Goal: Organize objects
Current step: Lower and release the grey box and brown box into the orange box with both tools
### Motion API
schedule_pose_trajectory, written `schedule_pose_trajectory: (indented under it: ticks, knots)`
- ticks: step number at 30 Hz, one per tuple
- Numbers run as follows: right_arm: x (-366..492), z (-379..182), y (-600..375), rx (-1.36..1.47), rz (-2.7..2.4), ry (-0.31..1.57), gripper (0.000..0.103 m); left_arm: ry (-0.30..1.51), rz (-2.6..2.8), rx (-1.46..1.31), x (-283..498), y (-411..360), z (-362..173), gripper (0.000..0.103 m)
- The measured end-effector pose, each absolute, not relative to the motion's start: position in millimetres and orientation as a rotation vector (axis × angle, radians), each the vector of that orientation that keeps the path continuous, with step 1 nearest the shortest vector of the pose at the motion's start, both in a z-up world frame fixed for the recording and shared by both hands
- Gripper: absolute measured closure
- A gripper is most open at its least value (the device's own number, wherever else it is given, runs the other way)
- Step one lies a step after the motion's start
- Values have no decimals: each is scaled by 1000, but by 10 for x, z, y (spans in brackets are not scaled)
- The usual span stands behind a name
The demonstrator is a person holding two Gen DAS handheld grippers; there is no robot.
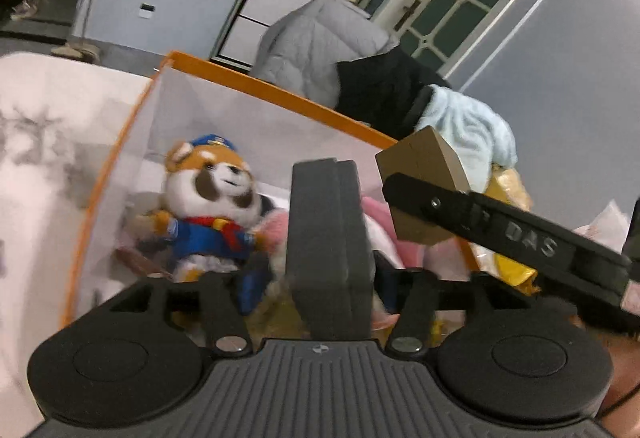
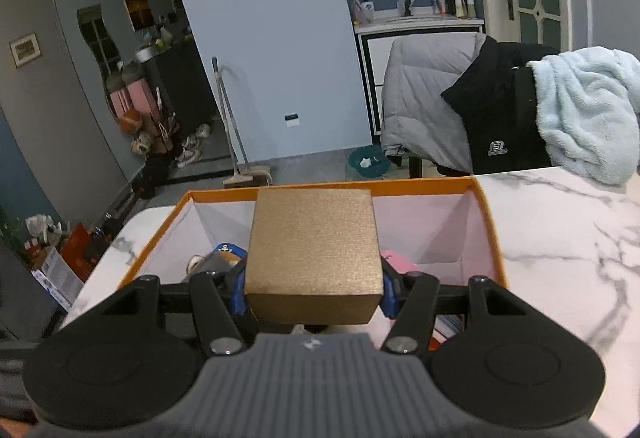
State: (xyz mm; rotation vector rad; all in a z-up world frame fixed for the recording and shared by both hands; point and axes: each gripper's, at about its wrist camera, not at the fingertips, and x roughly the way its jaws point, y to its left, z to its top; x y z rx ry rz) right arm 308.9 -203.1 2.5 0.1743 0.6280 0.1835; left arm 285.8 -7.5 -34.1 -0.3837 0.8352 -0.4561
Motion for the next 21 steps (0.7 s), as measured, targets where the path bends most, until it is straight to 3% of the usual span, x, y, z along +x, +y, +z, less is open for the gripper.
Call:
schedule_pose_trajectory:
  ticks: [10, 14, 21]
  knots:
    - [3473, -114, -1761, 87, 171, 665, 42, 766, -465, -344, 2782, 81, -197, 36]
    - [3432, -120, -1676, 58, 150, 645, 28, 705, -468, -287, 2706, 80, -113, 34]
    - [3302, -27, -1801, 93, 149, 613, 28, 620, -427, -241, 2611, 126, -14, 28]
